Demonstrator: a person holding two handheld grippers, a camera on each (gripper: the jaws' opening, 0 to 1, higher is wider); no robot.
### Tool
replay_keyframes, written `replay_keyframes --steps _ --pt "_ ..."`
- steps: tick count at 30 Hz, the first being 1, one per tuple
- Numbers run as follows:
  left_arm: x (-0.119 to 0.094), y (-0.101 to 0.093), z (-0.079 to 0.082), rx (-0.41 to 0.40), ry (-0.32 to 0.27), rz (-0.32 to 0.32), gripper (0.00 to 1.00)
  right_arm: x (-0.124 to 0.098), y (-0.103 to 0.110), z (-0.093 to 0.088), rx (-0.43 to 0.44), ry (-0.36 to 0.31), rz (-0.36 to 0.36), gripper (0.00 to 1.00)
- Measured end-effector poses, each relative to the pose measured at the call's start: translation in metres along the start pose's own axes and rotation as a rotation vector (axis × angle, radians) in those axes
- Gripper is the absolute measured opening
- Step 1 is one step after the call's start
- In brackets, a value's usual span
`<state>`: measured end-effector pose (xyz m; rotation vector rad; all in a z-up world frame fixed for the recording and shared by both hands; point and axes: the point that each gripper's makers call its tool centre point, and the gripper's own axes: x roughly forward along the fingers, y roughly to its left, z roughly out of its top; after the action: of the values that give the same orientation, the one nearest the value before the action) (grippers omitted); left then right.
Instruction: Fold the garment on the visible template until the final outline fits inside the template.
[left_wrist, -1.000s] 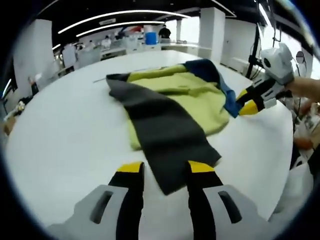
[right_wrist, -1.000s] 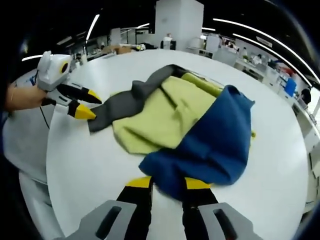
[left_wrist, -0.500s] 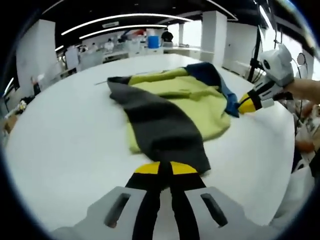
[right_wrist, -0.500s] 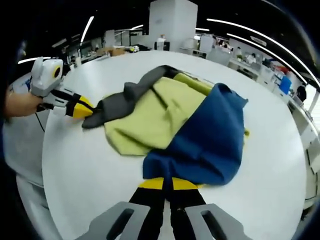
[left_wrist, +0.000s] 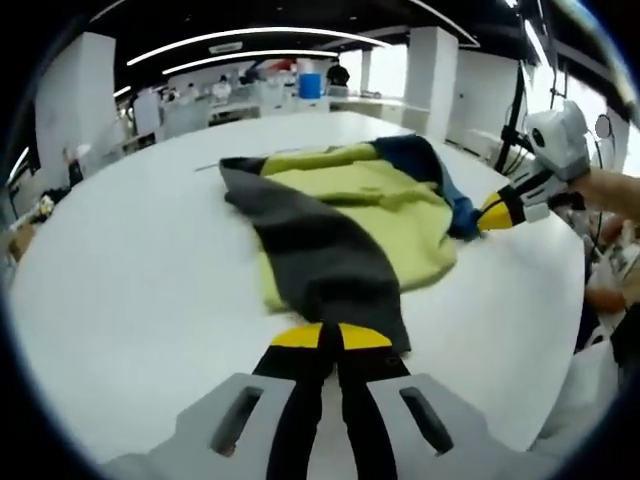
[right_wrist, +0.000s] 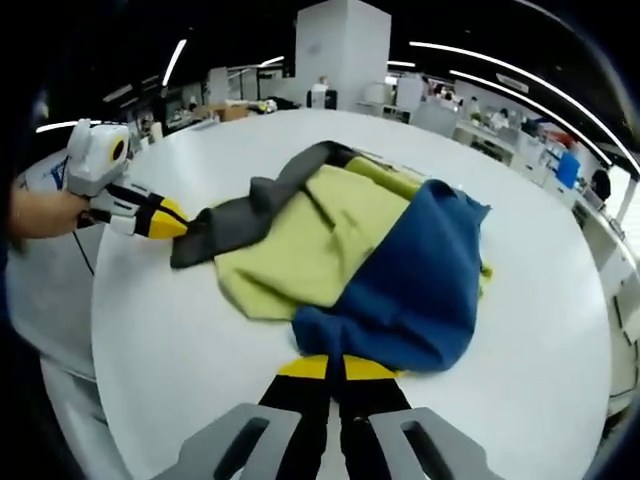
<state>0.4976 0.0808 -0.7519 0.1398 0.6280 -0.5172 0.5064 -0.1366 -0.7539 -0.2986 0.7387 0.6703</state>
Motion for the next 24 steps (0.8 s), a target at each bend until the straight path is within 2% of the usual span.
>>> replay_keyframes --steps 7,10,12,17,24 --pt "-0.019 0.011 0.027 0.037 -0.056 -0.001 0.01 -0.017 -0.004 0.015 -0.022 -0.037 0.003 0.00" --pt "-0.029 0.028 0.043 0.038 -0.093 0.037 0.01 -0.030 -0.014 0.031 0.016 -0.092 -0.018 0.00" --pt "-0.032 0.039 0.049 0.025 -0.112 0.063 0.01 -0.035 -0.022 0.033 0.052 -0.086 -0.036 0.00" --pt "-0.037 0.064 0.050 0.015 -0.111 0.116 0.01 -0.049 -0.034 0.046 0.084 -0.131 -0.053 0.00" --pt "-0.045 0.097 0.054 -0.008 -0.115 0.180 0.01 -0.064 -0.061 0.052 0.121 -0.154 -0.132 0.00"
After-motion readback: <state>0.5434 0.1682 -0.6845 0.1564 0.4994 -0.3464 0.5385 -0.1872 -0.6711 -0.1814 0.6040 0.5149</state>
